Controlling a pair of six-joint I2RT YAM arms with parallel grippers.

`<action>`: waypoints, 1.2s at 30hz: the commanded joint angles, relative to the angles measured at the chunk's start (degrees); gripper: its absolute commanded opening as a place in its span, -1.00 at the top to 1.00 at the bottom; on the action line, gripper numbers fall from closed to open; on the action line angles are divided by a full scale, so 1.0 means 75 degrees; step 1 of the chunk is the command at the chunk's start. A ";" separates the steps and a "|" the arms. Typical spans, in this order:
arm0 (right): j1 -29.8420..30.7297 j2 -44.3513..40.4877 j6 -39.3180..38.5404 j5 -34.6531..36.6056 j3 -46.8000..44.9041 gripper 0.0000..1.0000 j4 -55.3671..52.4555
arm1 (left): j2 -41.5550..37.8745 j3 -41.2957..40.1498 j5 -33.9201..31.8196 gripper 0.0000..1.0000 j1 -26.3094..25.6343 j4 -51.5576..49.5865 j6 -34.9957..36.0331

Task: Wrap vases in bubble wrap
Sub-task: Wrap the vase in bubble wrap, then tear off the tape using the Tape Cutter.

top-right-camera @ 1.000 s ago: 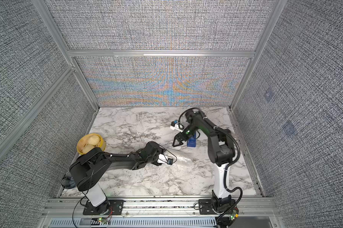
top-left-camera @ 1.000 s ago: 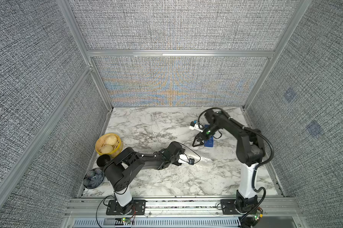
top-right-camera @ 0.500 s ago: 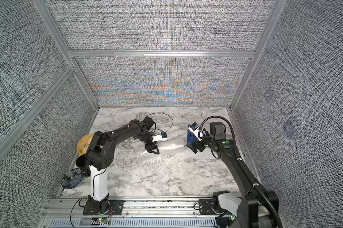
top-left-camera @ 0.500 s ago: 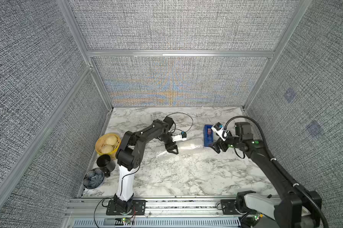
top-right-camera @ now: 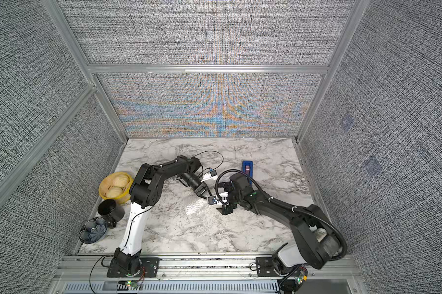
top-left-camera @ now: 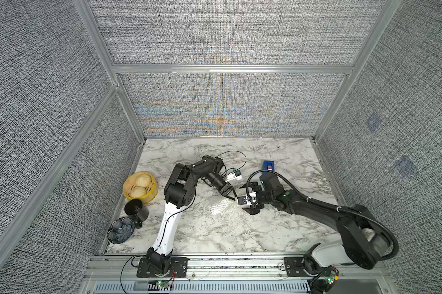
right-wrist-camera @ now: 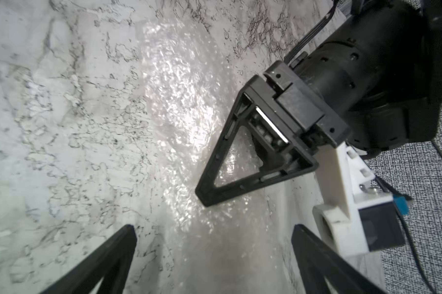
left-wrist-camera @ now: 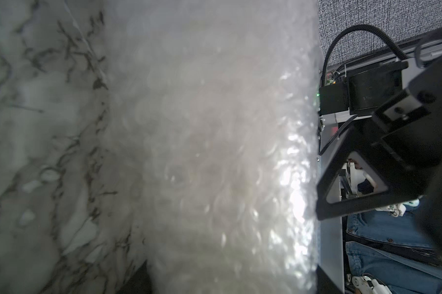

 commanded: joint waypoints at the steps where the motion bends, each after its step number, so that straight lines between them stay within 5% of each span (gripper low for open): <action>1: 0.0040 0.0504 -0.0557 0.0134 0.0285 -0.97 0.0405 | 0.0138 0.0106 -0.0489 -0.30 -0.0026 -0.0270 -0.0007; 6: -0.0030 0.1110 -0.0284 0.0271 0.0589 -0.89 -0.0344 | 0.0284 0.0193 -0.0362 -0.29 0.0006 -0.0460 -0.0091; 10: -0.0260 0.0181 0.0834 -0.0054 0.0808 -0.90 -0.0728 | 0.0566 0.0110 -0.0041 -0.19 0.0296 -0.0783 -0.0529; 14: -0.1099 -0.0635 0.3832 -0.0400 0.1681 -0.93 -0.1467 | -0.0293 -0.1770 -0.0309 -0.16 0.0443 0.1543 -0.2478; 17: -0.2191 -0.0883 0.7065 -0.0546 0.1682 -0.95 -0.0986 | -0.1050 -0.3218 -0.0777 -0.19 0.0516 0.3368 -0.3840; 20: -0.3686 -0.0625 1.1088 -0.1664 0.1584 -0.87 -0.0621 | -0.1552 -0.4156 -0.1206 -0.20 0.0516 0.4791 -0.4802; 22: -0.4334 -0.0102 1.2247 -0.2872 0.1609 -0.74 -0.0381 | -0.1778 -0.4626 -0.1406 -0.20 0.0516 0.5611 -0.5272; 26: -0.5596 0.1138 1.2405 -0.4568 0.2231 -0.26 -0.1503 | -0.1921 -0.4839 -0.1728 -0.20 0.0516 0.5775 -0.5156; 28: -0.5815 0.1487 1.1501 -0.4739 0.2622 -0.08 -0.2819 | -0.1926 -0.4773 -0.1811 -0.20 0.0516 0.5610 -0.4962; 30: -0.5829 0.1532 1.0552 -0.4356 0.2814 -0.08 -0.3744 | -0.1867 -0.4681 -0.1812 -0.21 0.0524 0.5478 -0.4827; 36: -0.6057 0.2480 1.0505 -0.4812 0.2798 -0.06 -0.3483 | -0.1577 -0.4641 -0.1616 -0.20 0.0528 0.5499 -0.4779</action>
